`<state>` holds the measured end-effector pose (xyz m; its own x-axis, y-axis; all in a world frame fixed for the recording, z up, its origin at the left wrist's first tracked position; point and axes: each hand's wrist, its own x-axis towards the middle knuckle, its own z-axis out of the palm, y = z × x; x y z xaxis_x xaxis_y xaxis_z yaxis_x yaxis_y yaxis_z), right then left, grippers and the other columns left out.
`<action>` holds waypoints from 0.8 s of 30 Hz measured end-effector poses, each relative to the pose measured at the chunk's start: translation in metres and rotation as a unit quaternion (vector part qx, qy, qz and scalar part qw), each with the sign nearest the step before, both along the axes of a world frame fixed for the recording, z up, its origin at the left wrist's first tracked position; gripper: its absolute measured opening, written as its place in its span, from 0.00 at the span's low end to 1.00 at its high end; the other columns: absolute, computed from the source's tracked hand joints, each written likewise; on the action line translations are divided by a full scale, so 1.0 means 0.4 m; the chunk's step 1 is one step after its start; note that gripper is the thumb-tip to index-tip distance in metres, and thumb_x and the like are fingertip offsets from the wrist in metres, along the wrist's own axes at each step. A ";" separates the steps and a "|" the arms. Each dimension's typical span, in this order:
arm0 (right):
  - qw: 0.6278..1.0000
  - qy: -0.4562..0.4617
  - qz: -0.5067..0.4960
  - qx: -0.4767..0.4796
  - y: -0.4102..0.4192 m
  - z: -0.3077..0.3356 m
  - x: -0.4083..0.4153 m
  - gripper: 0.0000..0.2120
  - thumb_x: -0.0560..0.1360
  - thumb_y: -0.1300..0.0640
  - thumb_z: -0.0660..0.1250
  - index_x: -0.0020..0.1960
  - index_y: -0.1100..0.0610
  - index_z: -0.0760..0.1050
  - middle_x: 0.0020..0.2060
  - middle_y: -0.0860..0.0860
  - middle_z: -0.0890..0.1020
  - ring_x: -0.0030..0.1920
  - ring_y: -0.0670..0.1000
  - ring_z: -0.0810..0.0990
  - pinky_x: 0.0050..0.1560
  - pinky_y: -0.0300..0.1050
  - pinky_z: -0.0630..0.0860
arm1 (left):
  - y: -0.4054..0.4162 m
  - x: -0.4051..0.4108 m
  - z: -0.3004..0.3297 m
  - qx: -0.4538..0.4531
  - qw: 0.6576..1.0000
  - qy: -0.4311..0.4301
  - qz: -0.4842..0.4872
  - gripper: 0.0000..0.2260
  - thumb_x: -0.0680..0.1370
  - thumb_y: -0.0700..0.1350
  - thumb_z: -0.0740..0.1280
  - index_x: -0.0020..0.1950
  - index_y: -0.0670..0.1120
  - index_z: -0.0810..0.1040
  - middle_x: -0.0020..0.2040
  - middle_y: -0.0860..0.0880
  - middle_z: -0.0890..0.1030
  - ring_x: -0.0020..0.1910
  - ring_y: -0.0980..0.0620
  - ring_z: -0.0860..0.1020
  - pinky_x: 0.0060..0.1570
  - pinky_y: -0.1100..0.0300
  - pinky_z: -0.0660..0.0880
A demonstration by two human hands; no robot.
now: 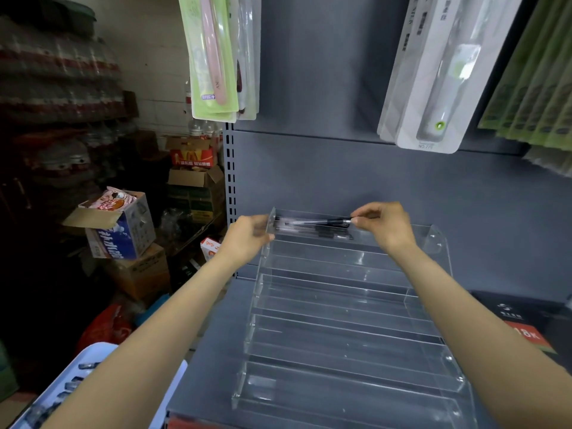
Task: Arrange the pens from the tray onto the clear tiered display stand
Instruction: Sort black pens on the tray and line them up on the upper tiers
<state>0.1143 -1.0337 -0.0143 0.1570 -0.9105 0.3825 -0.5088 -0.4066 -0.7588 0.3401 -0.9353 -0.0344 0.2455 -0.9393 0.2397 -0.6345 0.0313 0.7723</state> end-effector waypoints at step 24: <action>0.989 0.071 0.119 -0.041 0.127 0.010 0.125 0.04 0.73 0.60 0.70 0.47 0.57 0.82 0.38 0.48 0.81 0.35 0.39 0.75 0.37 0.20 0.67 | 0.090 -0.031 0.001 -0.135 0.984 -0.061 0.095 0.09 0.77 0.43 0.65 0.57 0.46 0.78 0.51 0.52 0.80 0.48 0.57 0.77 0.49 0.66 0.72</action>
<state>0.1642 -0.9830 -0.0103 0.4209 -0.8078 0.4127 -0.4896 -0.5853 -0.6463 0.3277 -0.8992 -0.0341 0.3649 -0.7768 0.5133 -0.7361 0.0969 0.6699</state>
